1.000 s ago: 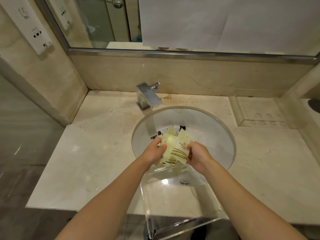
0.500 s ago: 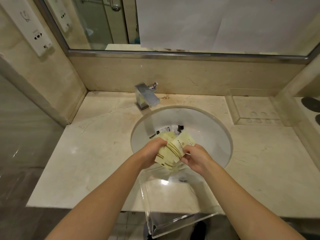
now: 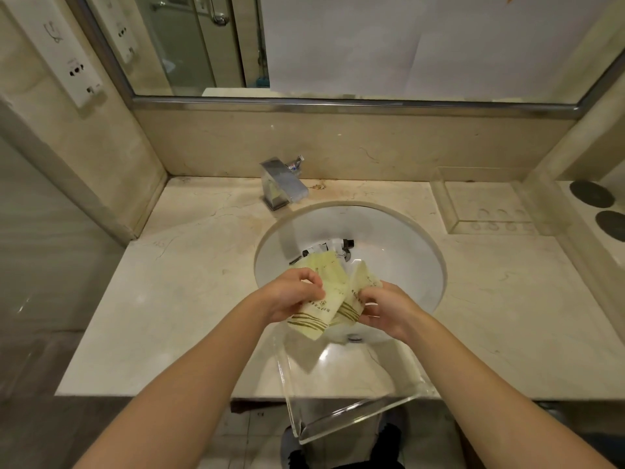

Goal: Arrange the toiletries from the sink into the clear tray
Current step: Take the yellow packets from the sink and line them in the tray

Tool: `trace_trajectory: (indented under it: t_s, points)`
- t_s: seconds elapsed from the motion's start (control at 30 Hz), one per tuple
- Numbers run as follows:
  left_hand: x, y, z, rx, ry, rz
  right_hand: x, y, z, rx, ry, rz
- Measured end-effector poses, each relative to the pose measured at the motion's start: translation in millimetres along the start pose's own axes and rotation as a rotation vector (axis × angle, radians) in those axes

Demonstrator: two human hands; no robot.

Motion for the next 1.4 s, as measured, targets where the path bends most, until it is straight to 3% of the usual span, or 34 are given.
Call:
trace_trajectory:
  t_s: [0.23,0.43,0.57,0.77,0.9,1.07,1.4]
  points:
    - [24.5,9.9,-7.3,-0.064,0.048,0.372,-34.4,28.6,-4.7,-0.095,-0.088,-0.011]
    - [28.7,-20.9,-7.8,0.028,-0.014,0.722,-51.1,30.2,-9.7,-0.098,-0.079,-0.275]
    - [35.5,-42.6,-4.5,0.079,-0.063,0.94,-48.8,34.2,-15.8,-0.13,-0.072,-0.602]
    - [63.9,-59.7,-0.9,0.185,-0.038,1.062,-33.4,46.5,-25.2,-0.245,-0.116,-1.319]
    - [72.6,-66.5,-5.7,0.272,-0.028,1.115,-22.2,39.9,-25.4,-0.287,0.007,-1.569]
    - [78.2,-64.1,-12.2,0.323,-0.008,1.222,-36.8,5.2,-15.8,-0.03,0.213,-1.572]
    - [69.6,-56.7,-10.3,0.284,-0.116,1.262,-61.4,7.9,-19.1,0.169,0.113,-1.438]
Point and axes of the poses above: each hand's wrist, its own z-axis towards the middle knuckle, its own y-axis out of the back of the hand, x = y × z, the point moved 10 cm from there along z, towards the middle knuckle, and after that the axes turned 4 degrees about z, right-handed, at the moved point
